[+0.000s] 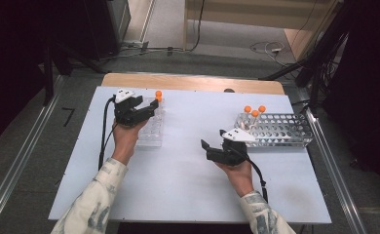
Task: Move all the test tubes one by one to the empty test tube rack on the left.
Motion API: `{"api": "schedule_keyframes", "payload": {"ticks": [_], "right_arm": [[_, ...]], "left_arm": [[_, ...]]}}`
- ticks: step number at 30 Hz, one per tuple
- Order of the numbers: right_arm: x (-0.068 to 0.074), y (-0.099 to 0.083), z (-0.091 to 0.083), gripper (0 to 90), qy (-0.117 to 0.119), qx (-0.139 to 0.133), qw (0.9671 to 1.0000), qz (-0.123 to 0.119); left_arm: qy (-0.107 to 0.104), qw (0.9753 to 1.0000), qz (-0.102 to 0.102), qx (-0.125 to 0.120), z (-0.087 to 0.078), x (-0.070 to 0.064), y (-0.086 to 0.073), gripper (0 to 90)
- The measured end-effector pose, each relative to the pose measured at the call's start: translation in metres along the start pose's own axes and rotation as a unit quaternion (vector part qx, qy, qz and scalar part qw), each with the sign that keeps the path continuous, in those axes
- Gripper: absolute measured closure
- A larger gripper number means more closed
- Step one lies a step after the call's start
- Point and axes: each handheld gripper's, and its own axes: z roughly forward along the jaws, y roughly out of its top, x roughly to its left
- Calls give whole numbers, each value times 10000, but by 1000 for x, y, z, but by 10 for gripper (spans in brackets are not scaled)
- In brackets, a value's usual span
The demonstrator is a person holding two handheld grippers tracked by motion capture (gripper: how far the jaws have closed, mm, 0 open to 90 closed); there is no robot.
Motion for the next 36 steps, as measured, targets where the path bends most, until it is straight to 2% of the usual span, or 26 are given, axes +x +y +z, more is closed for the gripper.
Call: {"api": "schedule_keyframes", "payload": {"ticks": [3, 8, 11, 15, 18, 21, 26, 36], "right_arm": [[-4, 2, -4, 197, -41, -53, 10000, 37], [-13, 4, -9, 197, -148, -127, 9997, 142], [-19, 6, -13, 197, -217, -175, 9994, 193], [-28, 8, -19, 203, -380, -215, 9986, 295], [-36, 9, -23, 208, -593, -225, 9971, 419], [-45, 10, -28, 209, -737, -276, 9956, 511], [-58, 11, -36, 213, -967, -337, 9930, 588], [-81, 8, -37, 223, -1323, -298, 9882, 709]], "left_arm": [[-38, 10000, 64, -45, -7, -2, -4, 332], [-83, 9998, 117, -151, -19, -8, -9, 272], [-77, 9996, 209, -144, -23, -14, -12, 229], [-182, 9995, 243, -119, -27, -20, -16, 216], [-235, 9993, 282, -100, -28, -23, -19, 213], [-191, 9991, 354, -104, -30, -24, -19, 213], [-193, 9993, 303, -118, -33, -23, -20, 213], [-173, 9992, 338, -100, -33, -23, -22, 212]]}}
